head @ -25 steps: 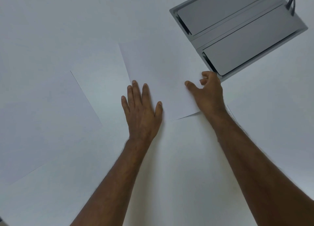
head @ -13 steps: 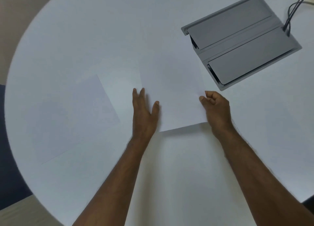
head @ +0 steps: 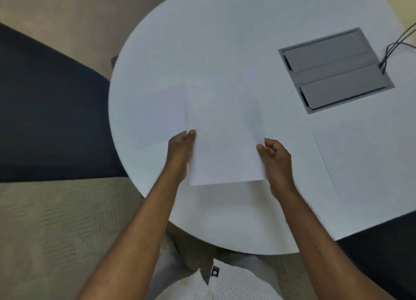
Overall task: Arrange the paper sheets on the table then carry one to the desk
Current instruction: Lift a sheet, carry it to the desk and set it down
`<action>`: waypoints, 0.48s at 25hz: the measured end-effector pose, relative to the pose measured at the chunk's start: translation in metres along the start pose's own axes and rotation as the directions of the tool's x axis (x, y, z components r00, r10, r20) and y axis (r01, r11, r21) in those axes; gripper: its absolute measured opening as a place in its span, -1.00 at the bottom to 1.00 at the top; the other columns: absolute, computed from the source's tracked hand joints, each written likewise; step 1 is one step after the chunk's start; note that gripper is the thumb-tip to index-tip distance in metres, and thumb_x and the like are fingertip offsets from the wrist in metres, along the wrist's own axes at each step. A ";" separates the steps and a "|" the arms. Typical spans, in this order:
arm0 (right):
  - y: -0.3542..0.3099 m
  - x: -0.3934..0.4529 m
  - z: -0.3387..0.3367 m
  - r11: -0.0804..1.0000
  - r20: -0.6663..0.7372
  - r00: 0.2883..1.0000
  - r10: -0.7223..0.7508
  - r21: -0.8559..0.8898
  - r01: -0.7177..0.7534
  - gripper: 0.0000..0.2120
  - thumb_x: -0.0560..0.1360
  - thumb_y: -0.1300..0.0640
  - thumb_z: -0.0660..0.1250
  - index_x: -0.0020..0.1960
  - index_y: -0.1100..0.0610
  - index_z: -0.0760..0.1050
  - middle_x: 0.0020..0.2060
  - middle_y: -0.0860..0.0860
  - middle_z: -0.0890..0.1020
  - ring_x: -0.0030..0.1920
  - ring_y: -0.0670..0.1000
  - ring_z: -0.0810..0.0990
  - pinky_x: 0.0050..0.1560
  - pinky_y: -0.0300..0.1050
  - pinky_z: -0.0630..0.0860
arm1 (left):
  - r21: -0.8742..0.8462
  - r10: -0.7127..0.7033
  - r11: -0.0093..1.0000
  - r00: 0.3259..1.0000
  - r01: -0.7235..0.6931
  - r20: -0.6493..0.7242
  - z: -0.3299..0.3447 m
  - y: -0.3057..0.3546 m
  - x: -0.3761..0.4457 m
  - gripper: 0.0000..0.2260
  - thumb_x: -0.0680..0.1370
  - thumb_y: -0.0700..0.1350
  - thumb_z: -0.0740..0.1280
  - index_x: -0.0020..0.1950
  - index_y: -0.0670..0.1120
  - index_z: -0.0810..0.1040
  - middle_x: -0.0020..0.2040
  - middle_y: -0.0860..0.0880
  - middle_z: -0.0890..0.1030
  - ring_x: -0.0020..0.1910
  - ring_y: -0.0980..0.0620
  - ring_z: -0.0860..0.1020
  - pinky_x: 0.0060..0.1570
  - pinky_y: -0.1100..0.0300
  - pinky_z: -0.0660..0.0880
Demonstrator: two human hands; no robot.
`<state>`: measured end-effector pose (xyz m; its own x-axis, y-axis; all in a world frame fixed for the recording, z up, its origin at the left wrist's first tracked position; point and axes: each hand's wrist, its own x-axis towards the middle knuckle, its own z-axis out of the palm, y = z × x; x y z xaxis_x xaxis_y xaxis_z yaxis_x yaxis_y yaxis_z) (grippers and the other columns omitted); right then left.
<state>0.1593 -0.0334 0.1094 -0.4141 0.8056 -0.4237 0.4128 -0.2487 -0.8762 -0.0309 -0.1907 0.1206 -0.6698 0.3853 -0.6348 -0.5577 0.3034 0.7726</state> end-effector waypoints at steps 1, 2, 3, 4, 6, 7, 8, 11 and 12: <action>-0.002 -0.022 0.011 1.000 0.012 1.000 -0.012 0.010 0.012 -0.87 0.60 0.12 0.42 0.03 -0.12 0.63 -0.11 -0.21 0.77 -0.10 -0.23 0.72 -0.09 -0.36 0.59 | -0.004 0.026 1.000 1.000 -0.027 -0.010 -0.023 0.001 -0.016 -0.77 0.69 -0.04 0.31 0.11 -0.19 0.63 0.00 -0.19 0.65 0.00 -0.10 0.60 0.10 -0.02 0.53; -0.001 -0.042 0.020 1.000 0.022 1.000 -0.020 0.020 0.019 -0.88 0.59 0.11 0.43 0.05 -0.11 0.64 -0.08 -0.15 0.78 -0.08 -0.18 0.73 -0.07 -0.31 0.60 | -0.001 0.047 0.999 0.999 -0.047 -0.016 -0.044 0.001 -0.029 -0.75 0.69 -0.04 0.31 0.10 -0.22 0.64 0.01 -0.21 0.67 0.00 -0.11 0.62 0.12 -0.04 0.56; 0.000 -0.062 0.029 0.999 0.031 0.999 -0.025 0.028 0.024 -0.88 0.59 0.11 0.43 0.08 -0.08 0.65 -0.04 -0.10 0.78 -0.04 -0.11 0.73 -0.03 -0.24 0.61 | 0.005 0.065 0.998 0.998 -0.065 -0.018 -0.065 0.001 -0.042 -0.75 0.69 -0.04 0.31 0.08 -0.22 0.64 0.01 -0.24 0.68 0.00 -0.11 0.61 0.13 -0.07 0.58; 0.000 -0.084 0.040 0.999 0.043 0.999 -0.029 0.034 0.027 -0.86 0.59 0.11 0.43 0.13 -0.05 0.64 0.00 -0.04 0.77 0.00 -0.04 0.73 0.00 -0.17 0.61 | 0.012 0.090 0.996 0.996 -0.090 -0.019 -0.088 0.001 -0.058 -0.76 0.69 -0.04 0.31 0.05 -0.20 0.63 -0.01 -0.25 0.66 -0.01 -0.11 0.59 0.14 -0.10 0.58; -0.001 -0.127 0.066 0.998 0.076 0.997 -0.031 0.055 0.027 -0.82 0.60 0.13 0.42 0.19 0.01 0.63 0.05 0.02 0.76 0.04 0.01 0.72 0.02 -0.10 0.59 | 0.005 0.140 0.990 0.990 -0.140 -0.031 -0.135 0.002 -0.090 -0.80 0.70 -0.03 0.31 0.01 -0.14 0.60 -0.05 -0.18 0.60 -0.05 -0.11 0.53 0.06 -0.08 0.54; -0.003 -0.147 0.080 0.997 0.094 0.995 -0.033 0.072 0.026 -0.81 0.60 0.14 0.42 0.20 0.01 0.62 0.06 0.01 0.76 0.05 0.01 0.72 0.01 -0.10 0.58 | -0.001 0.170 0.985 0.985 -0.170 -0.037 -0.158 0.001 -0.106 -0.78 0.70 -0.03 0.31 -0.01 -0.15 0.60 -0.05 -0.16 0.58 -0.06 -0.12 0.51 0.03 -0.07 0.51; -0.006 -0.164 0.095 0.996 0.113 0.993 -0.041 0.080 0.032 -0.81 0.60 0.14 0.42 0.20 0.01 0.62 0.06 0.00 0.75 0.05 0.01 0.71 0.01 -0.09 0.58 | -0.002 0.201 0.980 0.978 -0.201 -0.047 -0.180 0.000 -0.120 -0.73 0.70 -0.03 0.30 -0.02 -0.22 0.60 -0.05 -0.20 0.61 -0.06 -0.12 0.52 0.01 -0.09 0.52; -0.022 -0.217 0.146 0.992 0.161 0.982 -0.095 0.095 0.081 -0.86 0.60 0.13 0.43 0.15 -0.02 0.63 0.01 -0.08 0.76 0.02 -0.04 0.71 -0.04 -0.17 0.58 | 0.003 0.287 0.958 0.953 -0.288 -0.101 -0.245 -0.006 -0.157 -0.67 0.71 -0.04 0.29 0.06 -0.33 0.62 0.04 -0.33 0.71 -0.08 -0.17 0.65 0.06 -0.26 0.63; -0.030 -0.232 0.161 0.989 0.184 0.975 -0.124 0.098 0.108 -0.88 0.61 0.13 0.42 0.13 0.00 0.64 -0.02 -0.09 0.76 -0.02 -0.08 0.71 -0.08 -0.23 0.58 | 0.006 0.310 0.950 0.944 -0.311 -0.117 -0.265 -0.006 -0.169 -0.72 0.71 -0.03 0.28 0.03 -0.20 0.68 0.01 -0.24 0.74 -0.07 -0.16 0.69 0.05 -0.20 0.65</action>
<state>0.1121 -0.2994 0.1966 -0.6045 0.7173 -0.3466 0.2842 -0.2122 -0.9350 -0.0447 -0.4885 0.2199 -0.8619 0.3560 -0.3612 -0.3187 0.1738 0.9318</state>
